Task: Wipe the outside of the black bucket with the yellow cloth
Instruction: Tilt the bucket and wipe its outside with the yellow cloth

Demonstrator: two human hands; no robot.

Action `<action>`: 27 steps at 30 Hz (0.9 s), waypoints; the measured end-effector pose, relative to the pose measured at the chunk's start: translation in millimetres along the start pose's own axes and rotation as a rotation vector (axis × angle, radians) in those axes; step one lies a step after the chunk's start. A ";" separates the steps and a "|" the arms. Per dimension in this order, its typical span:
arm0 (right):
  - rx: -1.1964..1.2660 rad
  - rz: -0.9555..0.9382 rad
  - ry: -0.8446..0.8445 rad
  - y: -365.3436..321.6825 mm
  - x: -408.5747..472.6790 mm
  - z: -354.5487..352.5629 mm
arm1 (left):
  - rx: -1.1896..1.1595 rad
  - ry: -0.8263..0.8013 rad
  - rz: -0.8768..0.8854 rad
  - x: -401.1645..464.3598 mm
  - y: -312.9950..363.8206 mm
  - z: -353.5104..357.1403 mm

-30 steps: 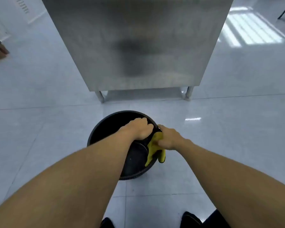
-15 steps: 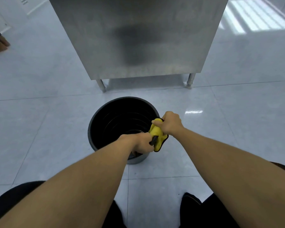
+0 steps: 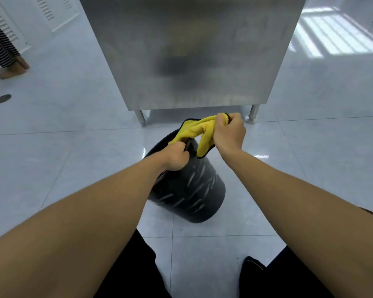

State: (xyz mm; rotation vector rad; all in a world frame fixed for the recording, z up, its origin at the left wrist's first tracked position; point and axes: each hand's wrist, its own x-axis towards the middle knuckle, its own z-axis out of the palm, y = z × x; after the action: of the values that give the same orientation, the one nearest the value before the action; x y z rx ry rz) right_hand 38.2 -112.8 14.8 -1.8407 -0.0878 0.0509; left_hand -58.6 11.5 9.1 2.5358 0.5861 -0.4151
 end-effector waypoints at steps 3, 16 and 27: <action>0.045 -0.077 -0.002 -2.4 -5.9 0.9 | -0.092 0.061 -0.048 4.4 -8.4 1.4; -0.168 -0.406 -0.544 45.0 -46.8 38.8 | -0.325 0.184 -0.102 10.1 -31.1 3.7; -0.355 -0.199 -0.508 82.6 -46.9 52.2 | -0.383 0.240 -0.143 7.0 -44.7 6.2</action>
State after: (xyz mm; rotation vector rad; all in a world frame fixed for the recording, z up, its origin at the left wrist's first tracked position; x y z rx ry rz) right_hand -10.0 -88.8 -79.3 -2.1238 -0.6705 0.3836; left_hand -75.0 45.4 -16.7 2.1945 0.8519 -0.0362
